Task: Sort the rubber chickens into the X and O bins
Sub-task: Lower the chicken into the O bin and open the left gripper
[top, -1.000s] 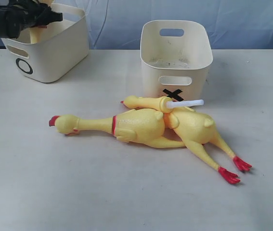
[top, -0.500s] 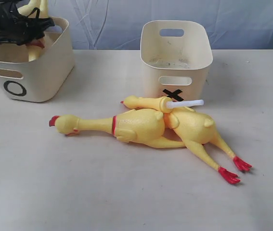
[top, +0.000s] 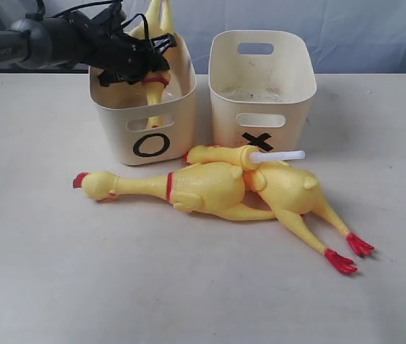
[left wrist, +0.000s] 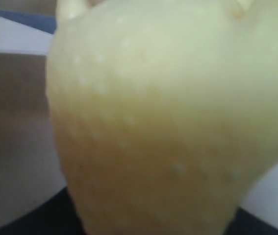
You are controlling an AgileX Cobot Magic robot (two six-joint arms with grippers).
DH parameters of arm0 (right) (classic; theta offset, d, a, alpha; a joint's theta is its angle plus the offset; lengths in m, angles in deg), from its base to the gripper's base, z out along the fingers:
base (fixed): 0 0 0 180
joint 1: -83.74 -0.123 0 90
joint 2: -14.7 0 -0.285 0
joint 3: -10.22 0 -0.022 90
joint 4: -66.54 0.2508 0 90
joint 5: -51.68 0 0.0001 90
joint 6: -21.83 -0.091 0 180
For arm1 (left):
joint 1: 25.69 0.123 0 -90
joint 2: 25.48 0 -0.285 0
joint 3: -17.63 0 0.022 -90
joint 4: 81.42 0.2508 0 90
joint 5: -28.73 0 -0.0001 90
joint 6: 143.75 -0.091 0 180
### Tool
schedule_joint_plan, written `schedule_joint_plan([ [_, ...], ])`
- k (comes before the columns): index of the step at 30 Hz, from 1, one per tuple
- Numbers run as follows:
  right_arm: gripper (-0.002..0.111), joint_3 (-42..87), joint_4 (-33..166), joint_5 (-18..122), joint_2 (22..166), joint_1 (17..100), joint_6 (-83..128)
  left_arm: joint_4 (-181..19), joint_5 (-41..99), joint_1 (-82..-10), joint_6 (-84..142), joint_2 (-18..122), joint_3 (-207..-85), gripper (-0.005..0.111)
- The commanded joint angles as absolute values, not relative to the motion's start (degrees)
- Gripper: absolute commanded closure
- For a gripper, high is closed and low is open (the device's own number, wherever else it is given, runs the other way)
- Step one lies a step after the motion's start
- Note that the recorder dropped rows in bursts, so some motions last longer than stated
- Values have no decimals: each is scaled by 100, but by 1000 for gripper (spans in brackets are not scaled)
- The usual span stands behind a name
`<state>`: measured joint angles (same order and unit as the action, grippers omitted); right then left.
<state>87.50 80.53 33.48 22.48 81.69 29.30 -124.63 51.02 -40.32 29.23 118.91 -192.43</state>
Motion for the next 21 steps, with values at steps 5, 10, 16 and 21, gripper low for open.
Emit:
schedule_joint_plan([
  [5, 109, 8744, 8053, 3423, 2248, 8141, 2930, -10135, 6208, -3817, 3735, 11558, -19137, 106],
  [10, 109, 8744, 8053, 3423, 2248, 8141, 2930, -10096, 6319, -3691, 3722, 11250, -19465, 92],
  [16, 109, 8744, 8053, 3423, 2248, 8141, 2930, -10084, 6656, -3691, 3711, 10894, -19785, 62],
  [21, 109, 8744, 8053, 3423, 2248, 8141, 2930, -9983, 6763, -3691, 3711, 10537, -19892, 53],
])
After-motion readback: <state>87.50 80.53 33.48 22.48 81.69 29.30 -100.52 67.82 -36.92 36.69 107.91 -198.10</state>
